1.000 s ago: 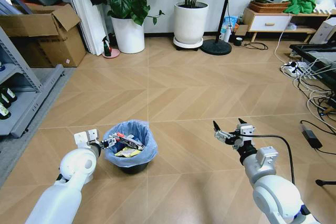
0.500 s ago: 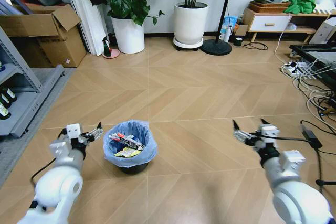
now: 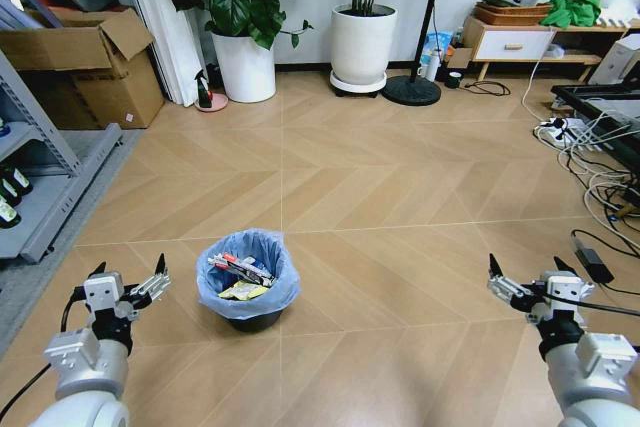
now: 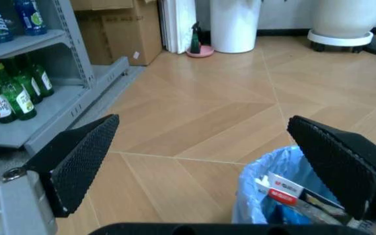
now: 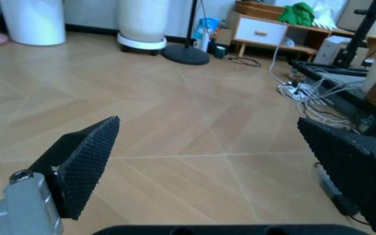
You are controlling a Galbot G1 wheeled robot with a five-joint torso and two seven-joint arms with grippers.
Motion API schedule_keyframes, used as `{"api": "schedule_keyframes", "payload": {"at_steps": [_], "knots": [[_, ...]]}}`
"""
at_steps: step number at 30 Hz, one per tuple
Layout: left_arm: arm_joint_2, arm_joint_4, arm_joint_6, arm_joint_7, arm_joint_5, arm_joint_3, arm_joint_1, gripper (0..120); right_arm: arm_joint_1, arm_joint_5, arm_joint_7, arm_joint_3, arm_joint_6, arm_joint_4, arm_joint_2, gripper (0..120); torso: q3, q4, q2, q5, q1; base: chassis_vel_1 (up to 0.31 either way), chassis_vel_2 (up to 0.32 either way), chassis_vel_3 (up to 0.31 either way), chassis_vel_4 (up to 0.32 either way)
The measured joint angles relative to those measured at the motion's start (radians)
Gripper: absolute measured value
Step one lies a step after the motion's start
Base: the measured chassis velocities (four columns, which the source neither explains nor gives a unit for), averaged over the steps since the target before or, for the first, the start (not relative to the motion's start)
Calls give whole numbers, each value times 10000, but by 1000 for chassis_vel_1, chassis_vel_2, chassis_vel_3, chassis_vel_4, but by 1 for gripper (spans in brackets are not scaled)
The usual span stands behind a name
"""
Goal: Pick up the trash bin and place the garbage on the floor into it.
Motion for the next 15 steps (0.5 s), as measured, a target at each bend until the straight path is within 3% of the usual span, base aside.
{"api": "schedule_keyframes", "payload": {"at_steps": [8, 15], "knots": [[11, -536, 511, -572, 335, 620, 327, 100, 20, -646, 36, -939, -1, 436, 432, 100, 1, -1, 0, 0, 1, 0, 0, 0, 0], [53, -535, 367, -861, 1019, 842, 772, 100, 123, -513, 31, -931, -15, 733, 155, 100, 1, 1, 0, 1, 1, 0, 0, 0, 0]]}}
